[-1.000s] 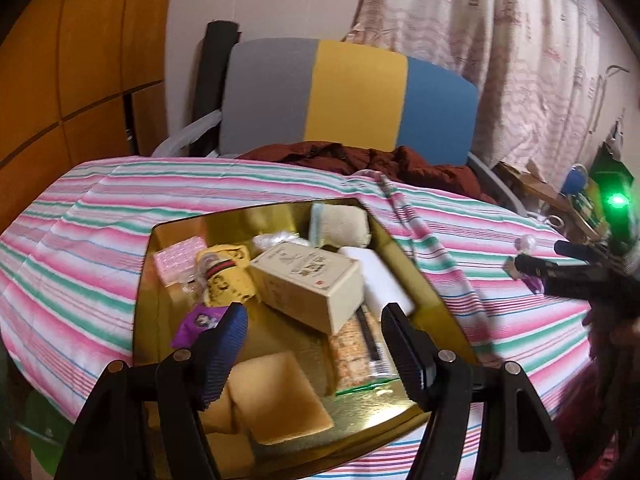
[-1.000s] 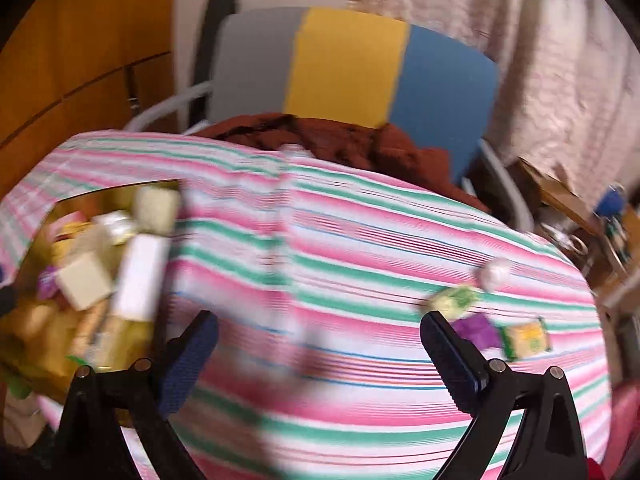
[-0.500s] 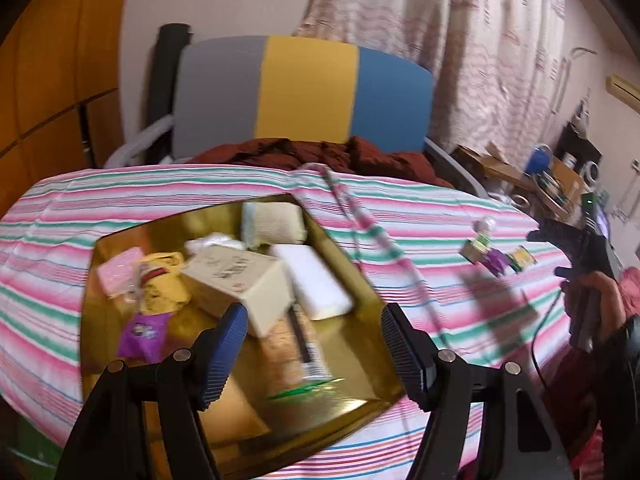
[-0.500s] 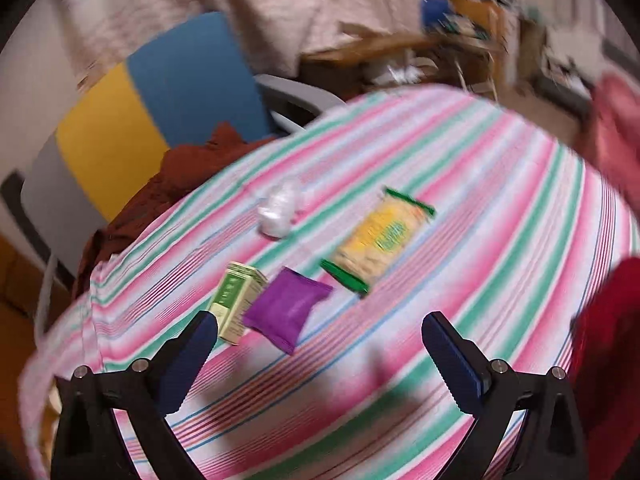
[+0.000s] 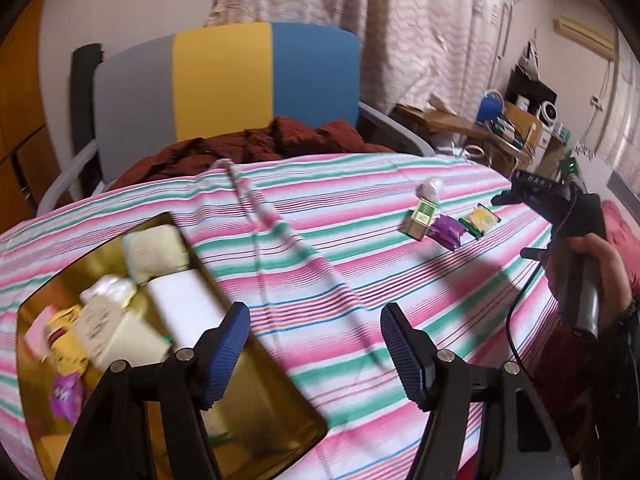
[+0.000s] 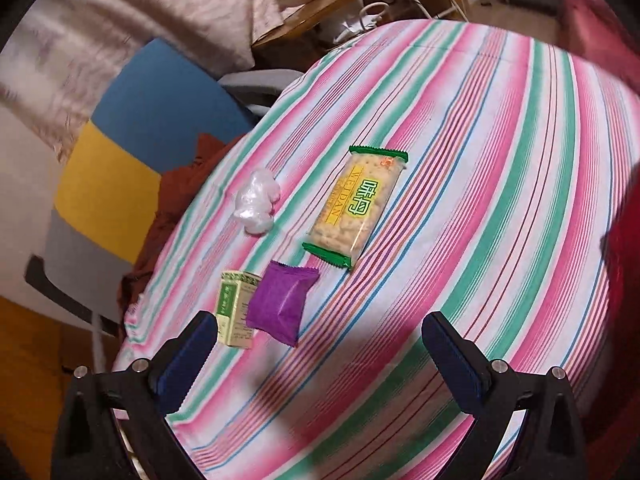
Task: Organize objects
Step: 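Grasp the green tea box with the left tool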
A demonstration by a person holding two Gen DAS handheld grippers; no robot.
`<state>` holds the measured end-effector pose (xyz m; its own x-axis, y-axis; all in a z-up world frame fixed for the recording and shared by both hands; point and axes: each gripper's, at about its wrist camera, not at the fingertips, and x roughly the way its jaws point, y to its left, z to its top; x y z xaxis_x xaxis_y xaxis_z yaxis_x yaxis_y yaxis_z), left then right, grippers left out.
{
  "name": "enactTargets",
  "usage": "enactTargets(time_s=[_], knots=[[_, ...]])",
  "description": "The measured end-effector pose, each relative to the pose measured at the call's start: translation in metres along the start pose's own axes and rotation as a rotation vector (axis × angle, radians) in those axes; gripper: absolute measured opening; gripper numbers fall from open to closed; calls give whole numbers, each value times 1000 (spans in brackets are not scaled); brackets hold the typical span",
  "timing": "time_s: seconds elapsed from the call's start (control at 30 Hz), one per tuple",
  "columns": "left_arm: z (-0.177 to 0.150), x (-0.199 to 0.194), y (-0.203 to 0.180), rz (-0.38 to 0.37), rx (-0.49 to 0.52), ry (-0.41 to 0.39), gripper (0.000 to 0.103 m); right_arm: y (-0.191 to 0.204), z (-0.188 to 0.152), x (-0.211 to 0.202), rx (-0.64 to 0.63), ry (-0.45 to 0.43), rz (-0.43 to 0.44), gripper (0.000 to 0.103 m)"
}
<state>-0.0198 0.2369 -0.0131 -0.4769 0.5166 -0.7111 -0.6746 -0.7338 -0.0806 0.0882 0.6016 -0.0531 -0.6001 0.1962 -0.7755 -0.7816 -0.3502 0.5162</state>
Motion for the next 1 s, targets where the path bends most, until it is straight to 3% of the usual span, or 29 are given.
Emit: enactTargets(time_s=[0.23, 0.63, 1.0], knots=[[26, 47, -30, -38, 30, 56, 69, -17, 4, -14, 107, -51, 79, 103], [73, 139, -88, -128, 172, 121, 54, -11, 3, -3, 89, 31, 162, 103], [107, 216, -128, -231, 186, 199, 54, -5, -1, 8, 64, 84, 174, 103]])
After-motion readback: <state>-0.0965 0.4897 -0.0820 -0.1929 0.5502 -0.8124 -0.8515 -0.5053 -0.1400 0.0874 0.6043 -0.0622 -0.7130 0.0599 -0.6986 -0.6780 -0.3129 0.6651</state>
